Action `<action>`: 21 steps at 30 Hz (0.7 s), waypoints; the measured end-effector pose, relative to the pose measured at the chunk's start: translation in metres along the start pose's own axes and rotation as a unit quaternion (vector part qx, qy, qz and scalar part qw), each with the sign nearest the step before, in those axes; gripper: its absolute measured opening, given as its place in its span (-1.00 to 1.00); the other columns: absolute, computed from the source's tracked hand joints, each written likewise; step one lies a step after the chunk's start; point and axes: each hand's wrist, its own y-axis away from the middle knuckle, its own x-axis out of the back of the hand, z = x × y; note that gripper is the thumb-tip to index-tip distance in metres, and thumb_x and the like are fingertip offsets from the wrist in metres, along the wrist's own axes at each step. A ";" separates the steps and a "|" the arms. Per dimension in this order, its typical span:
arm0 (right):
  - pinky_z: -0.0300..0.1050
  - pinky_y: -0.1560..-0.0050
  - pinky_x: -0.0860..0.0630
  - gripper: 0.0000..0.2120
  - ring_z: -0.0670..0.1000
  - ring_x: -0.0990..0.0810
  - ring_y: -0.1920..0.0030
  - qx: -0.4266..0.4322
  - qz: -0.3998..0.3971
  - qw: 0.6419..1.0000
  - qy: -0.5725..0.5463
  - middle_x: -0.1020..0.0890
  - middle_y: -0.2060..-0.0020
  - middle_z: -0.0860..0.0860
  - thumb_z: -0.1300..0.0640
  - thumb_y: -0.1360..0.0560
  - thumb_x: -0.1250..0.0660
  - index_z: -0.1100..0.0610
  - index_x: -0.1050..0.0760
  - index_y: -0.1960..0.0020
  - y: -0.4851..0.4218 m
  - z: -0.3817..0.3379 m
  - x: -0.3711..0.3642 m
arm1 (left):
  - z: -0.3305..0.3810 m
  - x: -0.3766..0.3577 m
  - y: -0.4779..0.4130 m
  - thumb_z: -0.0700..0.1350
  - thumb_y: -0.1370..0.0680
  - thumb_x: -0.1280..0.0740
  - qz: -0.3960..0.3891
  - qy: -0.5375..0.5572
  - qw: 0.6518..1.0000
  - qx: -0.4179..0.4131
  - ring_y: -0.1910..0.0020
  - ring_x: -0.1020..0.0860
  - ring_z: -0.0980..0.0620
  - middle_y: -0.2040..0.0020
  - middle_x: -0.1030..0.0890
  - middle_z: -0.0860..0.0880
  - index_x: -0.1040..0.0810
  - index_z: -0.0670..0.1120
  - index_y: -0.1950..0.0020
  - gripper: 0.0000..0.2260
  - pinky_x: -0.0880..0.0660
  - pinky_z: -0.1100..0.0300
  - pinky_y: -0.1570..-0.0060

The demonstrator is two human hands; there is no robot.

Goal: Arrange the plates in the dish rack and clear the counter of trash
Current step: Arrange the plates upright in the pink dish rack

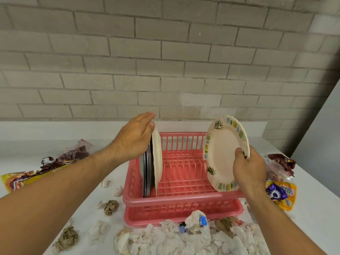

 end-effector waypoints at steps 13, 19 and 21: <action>-0.05 -0.33 -0.33 -0.55 -0.12 -0.35 -0.33 0.294 0.036 0.955 0.026 -0.44 -0.32 -0.06 -0.05 -0.58 -0.19 0.08 -0.33 -0.42 0.030 -0.077 0.013 | -0.001 0.001 -0.003 -0.11 -0.66 -0.09 0.018 0.041 0.999 -0.021 -0.40 -0.27 0.14 -0.36 -0.42 0.08 -0.37 -0.06 -0.44 -0.65 -0.11 0.34 -0.31; -0.24 -0.40 -0.14 -0.52 -0.27 -0.18 -0.40 0.266 -0.267 0.923 0.082 -0.31 -0.45 -0.16 -0.14 -0.61 -0.14 -0.07 -0.22 -0.50 0.079 -0.088 -0.045 | -0.004 0.003 -0.008 -0.09 -0.65 -0.08 -0.012 -0.033 0.998 -0.056 -0.38 -0.28 0.11 -0.36 -0.44 0.03 -0.46 -0.05 -0.38 -0.66 -0.11 0.30 -0.34; -0.26 -0.43 -0.07 -0.47 -0.26 -0.12 -0.45 0.244 -0.291 0.923 0.059 -0.22 -0.50 -0.18 -0.14 -0.62 -0.11 -0.06 -0.13 -0.54 0.091 -0.083 -0.061 | -0.005 0.005 -0.008 -0.04 -0.65 -0.08 -0.023 -0.045 0.997 -0.060 -0.39 -0.26 0.11 -0.39 -0.42 0.03 -0.44 -0.03 -0.40 -0.65 -0.11 0.25 -0.36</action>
